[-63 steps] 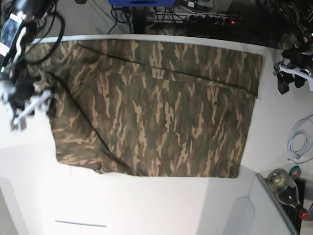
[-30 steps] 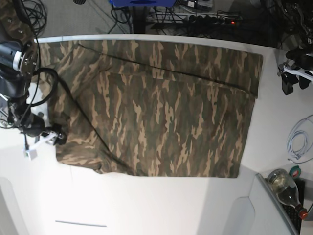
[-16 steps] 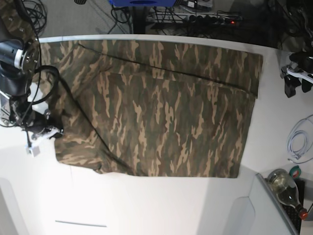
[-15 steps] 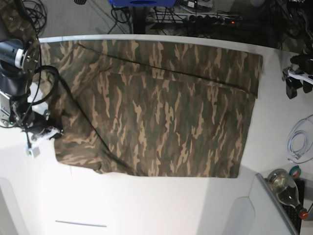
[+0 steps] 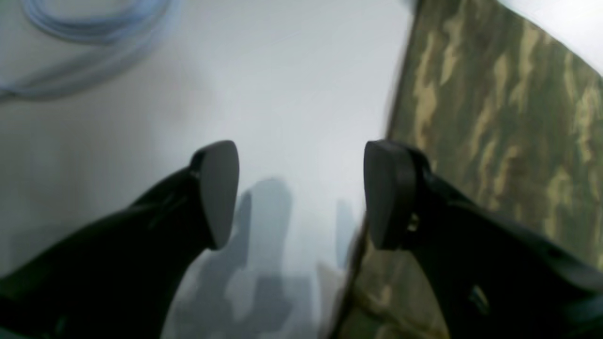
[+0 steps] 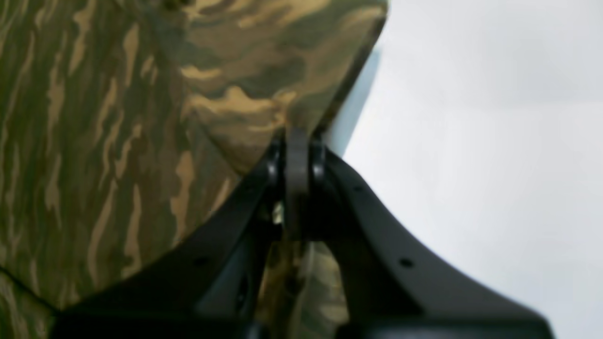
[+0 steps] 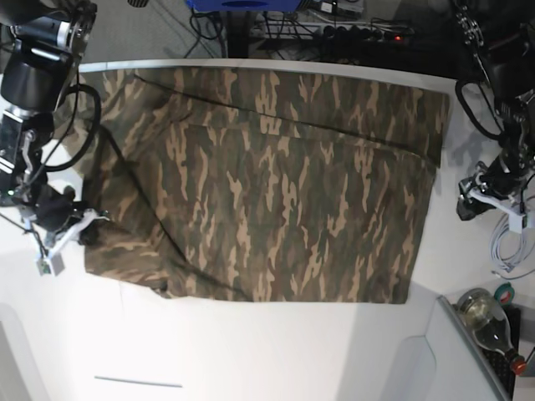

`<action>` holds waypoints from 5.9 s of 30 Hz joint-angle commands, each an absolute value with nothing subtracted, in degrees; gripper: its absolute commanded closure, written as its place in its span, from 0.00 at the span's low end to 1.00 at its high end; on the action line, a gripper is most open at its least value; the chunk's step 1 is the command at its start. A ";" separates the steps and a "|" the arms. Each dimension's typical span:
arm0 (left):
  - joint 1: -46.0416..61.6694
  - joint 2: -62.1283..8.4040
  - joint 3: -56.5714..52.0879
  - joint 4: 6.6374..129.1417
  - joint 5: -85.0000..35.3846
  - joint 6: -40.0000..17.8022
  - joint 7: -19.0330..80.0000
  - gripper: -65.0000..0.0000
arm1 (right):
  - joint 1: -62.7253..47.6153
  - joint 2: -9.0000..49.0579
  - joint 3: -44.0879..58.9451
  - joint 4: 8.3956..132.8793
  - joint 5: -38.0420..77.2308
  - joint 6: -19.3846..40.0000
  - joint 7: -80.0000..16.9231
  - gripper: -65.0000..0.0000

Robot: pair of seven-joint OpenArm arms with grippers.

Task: Layout the t-shirt on the table in an organized manner, then fold the t-shirt properly
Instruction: 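Lower the left gripper to the opposite corner and grasp it, then lift both grasped corners and fold them over toward the folded edge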

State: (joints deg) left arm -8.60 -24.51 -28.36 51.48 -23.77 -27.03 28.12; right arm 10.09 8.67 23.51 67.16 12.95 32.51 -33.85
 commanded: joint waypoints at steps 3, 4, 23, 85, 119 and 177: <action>-14.02 -25.63 -23.25 49.36 -25.01 -27.65 26.77 0.38 | 10.86 8.84 23.78 69.23 13.49 32.66 -33.63 1.00; -15.25 -25.54 -22.20 47.43 -25.19 -27.65 26.77 0.38 | 10.77 8.84 23.87 69.58 13.49 32.75 -33.63 1.00; -21.58 -20.18 -20.00 33.10 -25.01 -27.74 26.68 0.58 | 9.98 8.75 24.04 70.29 13.49 32.84 -33.63 1.00; 9.19 -13.93 -35.65 89.01 -25.10 -18.33 52.35 0.34 | 9.89 8.66 23.69 69.67 13.49 32.84 -33.54 1.00; -22.73 -20.44 -16.66 32.48 -25.01 -17.98 22.11 0.34 | 9.89 8.66 23.78 69.76 13.49 32.84 -33.45 1.00; -30.81 -18.59 -0.57 53.32 -25.54 -15.34 30.02 1.00 | 21.85 21.49 0.13 53.85 13.23 32.92 -10.77 1.00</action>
State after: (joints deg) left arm -29.02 -17.80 -0.30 52.10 -24.95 -15.18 31.11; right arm 20.12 20.21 -0.16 53.06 12.56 32.80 -12.23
